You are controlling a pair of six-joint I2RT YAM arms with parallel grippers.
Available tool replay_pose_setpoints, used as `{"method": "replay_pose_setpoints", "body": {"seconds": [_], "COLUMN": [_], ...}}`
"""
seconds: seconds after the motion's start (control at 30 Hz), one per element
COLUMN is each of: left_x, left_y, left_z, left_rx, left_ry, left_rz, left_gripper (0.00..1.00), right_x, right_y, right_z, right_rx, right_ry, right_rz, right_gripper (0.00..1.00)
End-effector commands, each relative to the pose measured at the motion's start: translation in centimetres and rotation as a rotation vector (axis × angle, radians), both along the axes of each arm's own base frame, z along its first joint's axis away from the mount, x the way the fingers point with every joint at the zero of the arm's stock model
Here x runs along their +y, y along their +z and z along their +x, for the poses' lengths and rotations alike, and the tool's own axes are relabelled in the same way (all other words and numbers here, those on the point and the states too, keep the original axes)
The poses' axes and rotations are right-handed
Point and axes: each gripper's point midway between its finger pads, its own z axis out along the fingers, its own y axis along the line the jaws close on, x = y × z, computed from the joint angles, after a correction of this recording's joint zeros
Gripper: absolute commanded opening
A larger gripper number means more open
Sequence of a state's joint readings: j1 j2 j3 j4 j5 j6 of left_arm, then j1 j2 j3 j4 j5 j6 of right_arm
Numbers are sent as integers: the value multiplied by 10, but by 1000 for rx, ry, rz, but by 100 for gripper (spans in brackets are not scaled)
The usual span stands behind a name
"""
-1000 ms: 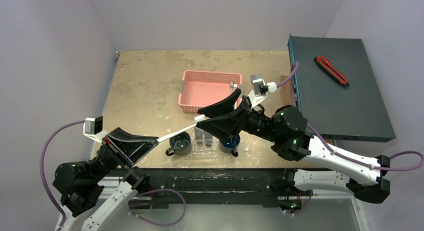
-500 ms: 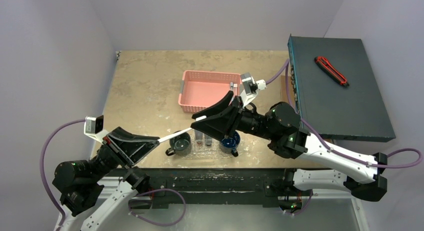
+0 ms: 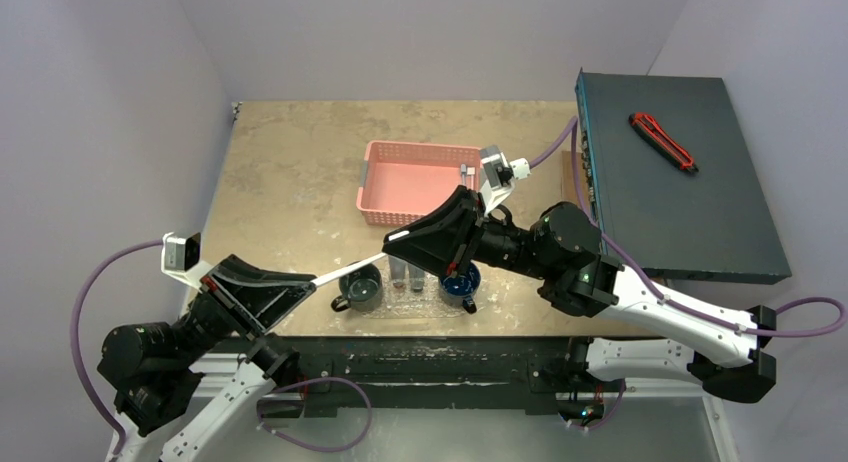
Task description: Prepare toiletry sets of a toothbrush and toothpaste on the tray
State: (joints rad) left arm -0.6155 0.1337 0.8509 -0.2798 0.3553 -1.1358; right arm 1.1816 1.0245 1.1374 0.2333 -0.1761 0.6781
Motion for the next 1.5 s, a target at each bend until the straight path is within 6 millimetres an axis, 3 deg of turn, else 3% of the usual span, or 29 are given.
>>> {"method": "replay_pose_setpoints", "body": {"seconds": [0.0,0.07,0.13,0.2,0.47,0.6,0.87,1.23,1.47], "left_x": [1,1,1,0,7,16,29,44,48], "left_y": [7,6,4,2,-4,-11,-36,-64,-79], "left_z": [-1,0,2,3,8,14,30,46,53], "left_rx": [-36,-36,-35,-36,-27,-17,15,30,25], "left_ry": [11,20,26,32,100,167,290,405,428], "left_rz": [18,24,36,50,119,170,298,468,565], "left_gripper": [0,0,0,1,62,76,82,83,83], "right_x": [-12,-10,-8,-6,-6,-14,-23,-36,-47], "right_y": [27,26,23,20,7,9,-9,-79,-104], "right_z": [-5,-6,-6,-6,4,8,21,58,65], "right_rx": [-38,-38,-35,-33,-26,-31,-48,-23,-42], "right_ry": [7,17,21,22,-30,-74,-159,-427,-557], "right_rz": [55,51,43,32,-22,-46,-183,-585,-743], "right_gripper": [23,15,0,0,0,0,0,0,0]}}
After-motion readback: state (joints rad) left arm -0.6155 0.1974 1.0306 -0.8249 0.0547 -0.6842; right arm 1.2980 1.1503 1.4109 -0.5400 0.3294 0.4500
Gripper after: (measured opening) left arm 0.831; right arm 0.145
